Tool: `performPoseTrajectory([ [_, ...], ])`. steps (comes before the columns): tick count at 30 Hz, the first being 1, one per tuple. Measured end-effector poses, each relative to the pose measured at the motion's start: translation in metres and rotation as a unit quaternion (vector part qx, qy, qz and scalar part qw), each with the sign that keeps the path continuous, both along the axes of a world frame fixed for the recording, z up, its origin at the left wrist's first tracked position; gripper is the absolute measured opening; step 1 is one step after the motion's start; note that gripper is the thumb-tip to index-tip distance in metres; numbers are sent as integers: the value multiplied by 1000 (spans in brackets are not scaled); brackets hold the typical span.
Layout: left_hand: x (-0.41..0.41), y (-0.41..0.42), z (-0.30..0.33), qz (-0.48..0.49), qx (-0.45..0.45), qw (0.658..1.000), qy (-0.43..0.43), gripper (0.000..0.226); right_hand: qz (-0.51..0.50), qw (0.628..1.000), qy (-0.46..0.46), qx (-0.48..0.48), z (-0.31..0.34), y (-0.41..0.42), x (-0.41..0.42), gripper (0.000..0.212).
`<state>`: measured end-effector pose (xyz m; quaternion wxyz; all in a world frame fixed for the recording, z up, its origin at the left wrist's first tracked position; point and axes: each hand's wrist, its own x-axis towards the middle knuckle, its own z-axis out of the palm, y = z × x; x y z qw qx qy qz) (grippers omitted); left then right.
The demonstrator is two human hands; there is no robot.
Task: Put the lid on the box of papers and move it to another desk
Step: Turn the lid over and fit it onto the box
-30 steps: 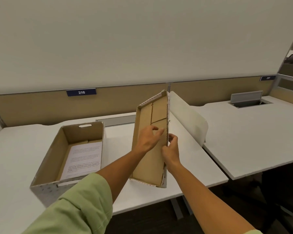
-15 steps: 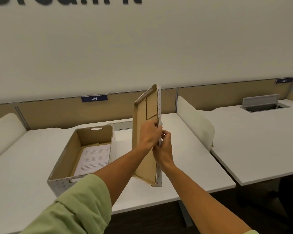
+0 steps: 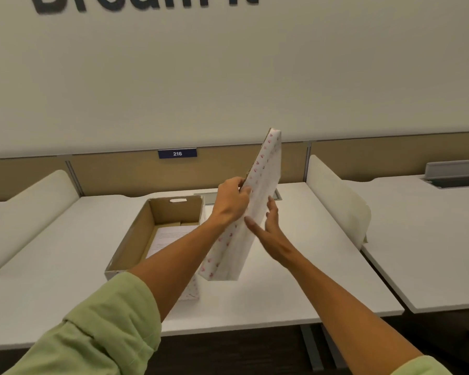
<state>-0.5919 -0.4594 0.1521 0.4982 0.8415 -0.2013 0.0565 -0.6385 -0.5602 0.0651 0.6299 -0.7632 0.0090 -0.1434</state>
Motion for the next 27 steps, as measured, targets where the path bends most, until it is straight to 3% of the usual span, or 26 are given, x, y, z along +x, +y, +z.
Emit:
performPoseTrajectory([
  [4,5,21,4,-7,-19,999,25,17,-84,995,61,-6,-12,-27,10,99],
  [9,15,47,20,-8,-62,996,59,19,-137,977,150,67,-26,-41,19,90],
  [12,18,58,28,-1,-101,991,84,21,-130,974,144,114,-25,-33,24,93],
  [15,22,69,30,5,-137,984,114,21,-131,972,130,148,-21,-20,32,77],
  [22,48,111,27,22,-215,965,151,20,-138,976,108,130,-17,7,56,65],
  [25,67,134,28,47,-229,965,122,48,-134,979,105,111,-12,27,71,66],
  [27,77,151,30,48,-230,968,84,53,-121,982,109,96,-8,40,79,66],
])
